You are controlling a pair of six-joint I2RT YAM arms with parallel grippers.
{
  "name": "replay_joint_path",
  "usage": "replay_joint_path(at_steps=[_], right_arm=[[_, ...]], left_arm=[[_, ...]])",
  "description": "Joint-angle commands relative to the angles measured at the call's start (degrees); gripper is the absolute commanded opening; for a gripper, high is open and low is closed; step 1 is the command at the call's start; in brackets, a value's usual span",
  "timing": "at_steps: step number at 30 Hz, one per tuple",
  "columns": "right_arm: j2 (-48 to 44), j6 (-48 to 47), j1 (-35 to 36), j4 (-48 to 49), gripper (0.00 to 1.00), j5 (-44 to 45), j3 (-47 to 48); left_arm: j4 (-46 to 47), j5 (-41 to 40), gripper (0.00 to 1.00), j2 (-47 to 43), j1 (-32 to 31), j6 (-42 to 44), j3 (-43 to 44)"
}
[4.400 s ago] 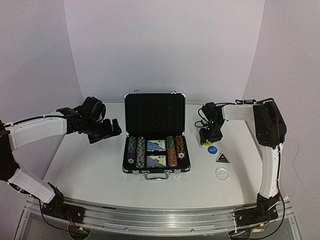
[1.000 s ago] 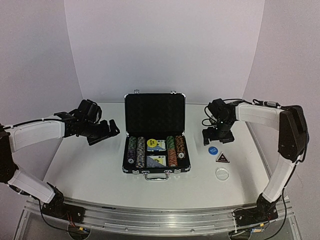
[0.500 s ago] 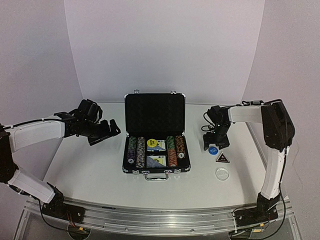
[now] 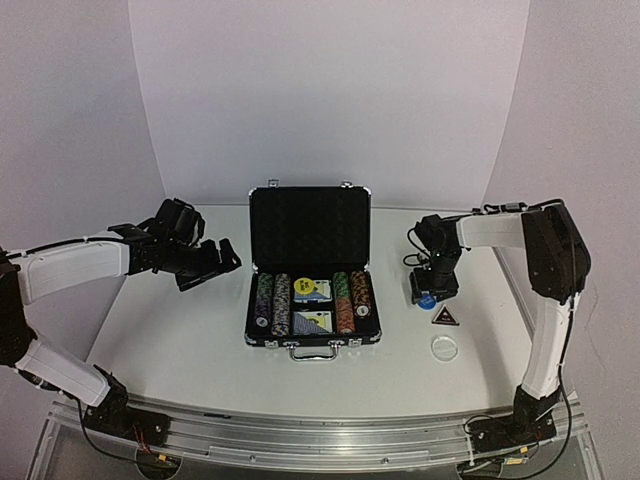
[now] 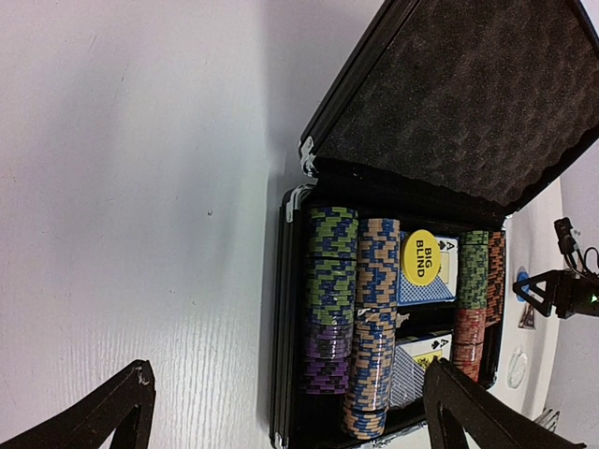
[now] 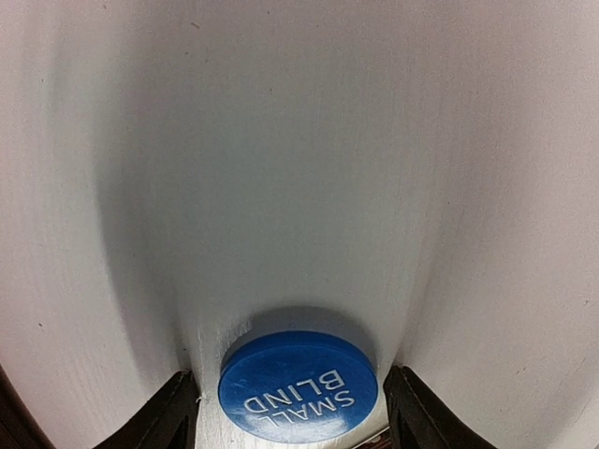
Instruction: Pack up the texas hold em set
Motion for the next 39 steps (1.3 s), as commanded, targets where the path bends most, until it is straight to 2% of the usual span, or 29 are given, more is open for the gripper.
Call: replay_joint_path(at_steps=[1, 5, 14, 26, 32, 39], right_arm=[[-1.21, -0.37, -0.25, -0.91, 0.65, -0.63, -2.36], [0.76, -0.73, -0.23, -0.83, 0.62, -0.64, -1.46], [0.60, -0.75, -0.25, -0.50, 0.43, -1.51, -1.40], [-9.65, 0.21, 1.29, -1.05, 0.38, -1.52, -0.90], [-13.13, 0.17, 7.84, -3.12, 0.38, -2.36, 3.41], [-6.56, -3.32, 20.69, -3.31, 0.38, -4.95, 16.00]], left_arm=[[0.93, 0.35, 1.00, -2.14, 0.25, -1.02, -0.83], [0.93, 0.34, 1.00, -2.22, 0.24, -1.20, -0.97], [0.74, 0.25, 1.00, -2.80, 0.25, -1.40, -1.15], [1.29, 0.76, 1.00, -1.96, 0.24, -1.19, -0.62], [1.61, 0.93, 1.00, -1.16, 0.25, -0.64, -0.15], [1.50, 1.08, 1.00, -1.07, 0.24, 0.06, 0.15]])
